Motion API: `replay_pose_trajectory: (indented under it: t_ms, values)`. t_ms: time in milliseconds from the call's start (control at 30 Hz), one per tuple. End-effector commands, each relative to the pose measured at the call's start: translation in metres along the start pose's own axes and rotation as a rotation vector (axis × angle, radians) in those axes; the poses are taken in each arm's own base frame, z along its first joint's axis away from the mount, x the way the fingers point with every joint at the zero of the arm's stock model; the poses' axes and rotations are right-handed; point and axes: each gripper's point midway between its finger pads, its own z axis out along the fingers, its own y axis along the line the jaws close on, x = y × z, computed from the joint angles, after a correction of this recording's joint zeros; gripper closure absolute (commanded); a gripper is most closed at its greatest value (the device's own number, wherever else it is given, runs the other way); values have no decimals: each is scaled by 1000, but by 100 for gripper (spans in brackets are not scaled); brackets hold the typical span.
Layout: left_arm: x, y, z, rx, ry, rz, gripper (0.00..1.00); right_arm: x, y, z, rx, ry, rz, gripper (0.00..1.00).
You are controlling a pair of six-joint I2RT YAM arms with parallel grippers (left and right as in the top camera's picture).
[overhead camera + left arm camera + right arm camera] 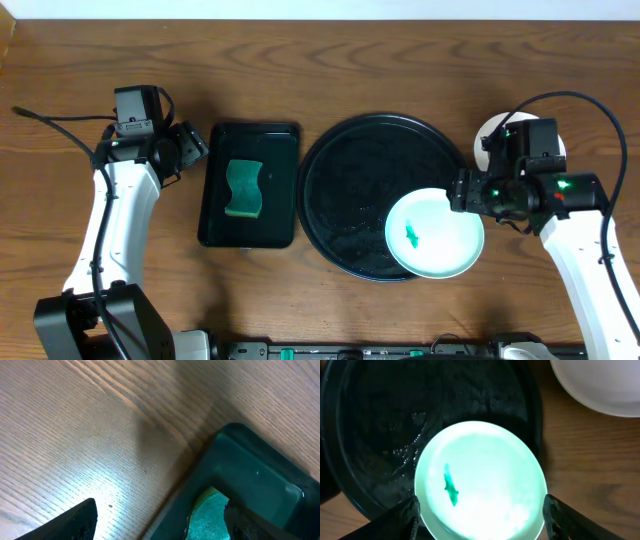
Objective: Clean dirty plates on tray and stack at the side
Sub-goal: 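Move the right gripper down to grip the pale green plate's rim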
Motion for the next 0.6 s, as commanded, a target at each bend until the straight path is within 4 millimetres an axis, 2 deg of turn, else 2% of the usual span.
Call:
replay_pose_trajectory:
  t_ms: [0, 233, 400, 567]
  values:
    - [-6, -2, -5, 4, -17, 1, 19, 12, -7, 12, 35, 41, 11, 24]
    - [-6, -2, -5, 4, -17, 1, 19, 42, -20, 38, 72, 144, 43, 25]
    - [-6, -2, -5, 5, -17, 1, 18, 53, -37, 46, 158, 174, 82, 28]
    - [-6, -2, -5, 5, -17, 1, 19, 61, -43, 48, 188, 195, 90, 35]
